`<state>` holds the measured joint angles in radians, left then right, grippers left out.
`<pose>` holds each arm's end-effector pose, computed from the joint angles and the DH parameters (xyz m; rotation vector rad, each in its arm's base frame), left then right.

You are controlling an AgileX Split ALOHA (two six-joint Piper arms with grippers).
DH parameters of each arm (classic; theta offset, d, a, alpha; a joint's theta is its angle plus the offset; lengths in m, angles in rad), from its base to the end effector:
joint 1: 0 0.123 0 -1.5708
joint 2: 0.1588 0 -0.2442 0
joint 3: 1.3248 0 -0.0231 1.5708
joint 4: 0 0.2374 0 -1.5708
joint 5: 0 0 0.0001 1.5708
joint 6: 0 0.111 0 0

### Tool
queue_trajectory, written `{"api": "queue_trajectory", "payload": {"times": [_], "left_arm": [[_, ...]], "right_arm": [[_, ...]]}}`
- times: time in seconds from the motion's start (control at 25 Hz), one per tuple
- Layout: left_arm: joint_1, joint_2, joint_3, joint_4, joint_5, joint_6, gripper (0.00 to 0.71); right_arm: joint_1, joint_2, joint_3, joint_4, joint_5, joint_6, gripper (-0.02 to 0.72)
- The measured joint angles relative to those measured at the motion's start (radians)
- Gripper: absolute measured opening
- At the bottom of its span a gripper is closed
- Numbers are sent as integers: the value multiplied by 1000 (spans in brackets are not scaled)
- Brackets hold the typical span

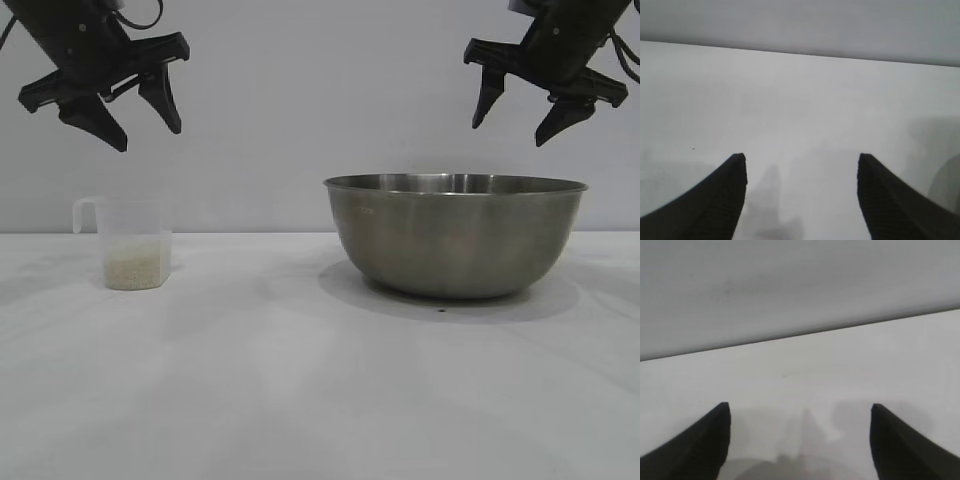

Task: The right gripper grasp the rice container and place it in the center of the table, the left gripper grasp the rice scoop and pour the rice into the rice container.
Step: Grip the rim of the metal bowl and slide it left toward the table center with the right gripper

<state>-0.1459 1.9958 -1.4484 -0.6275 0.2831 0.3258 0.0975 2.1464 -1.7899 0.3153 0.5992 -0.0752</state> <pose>0.4345 -0.0823 0.1721 -0.0674 2.2836 -0.4124 0.4670 0.0652 0.1815 0.0286 2.4272 0.3426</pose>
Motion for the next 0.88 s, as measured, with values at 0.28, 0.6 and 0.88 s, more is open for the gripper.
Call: {"api": "queue_trajectory", "payload": {"times": [0.28, 0.6, 0.88], "left_arm": [[0, 0, 0, 0, 0, 2, 459], [0, 0, 0, 0, 0, 2, 459], [0, 0, 0, 0, 2, 2, 459]], "right_arm": [[0, 0, -133, -98, 307, -9, 533], [0, 0, -191, -108, 619, -11, 533], [0, 0, -193, -108, 637, -11, 533]]}}
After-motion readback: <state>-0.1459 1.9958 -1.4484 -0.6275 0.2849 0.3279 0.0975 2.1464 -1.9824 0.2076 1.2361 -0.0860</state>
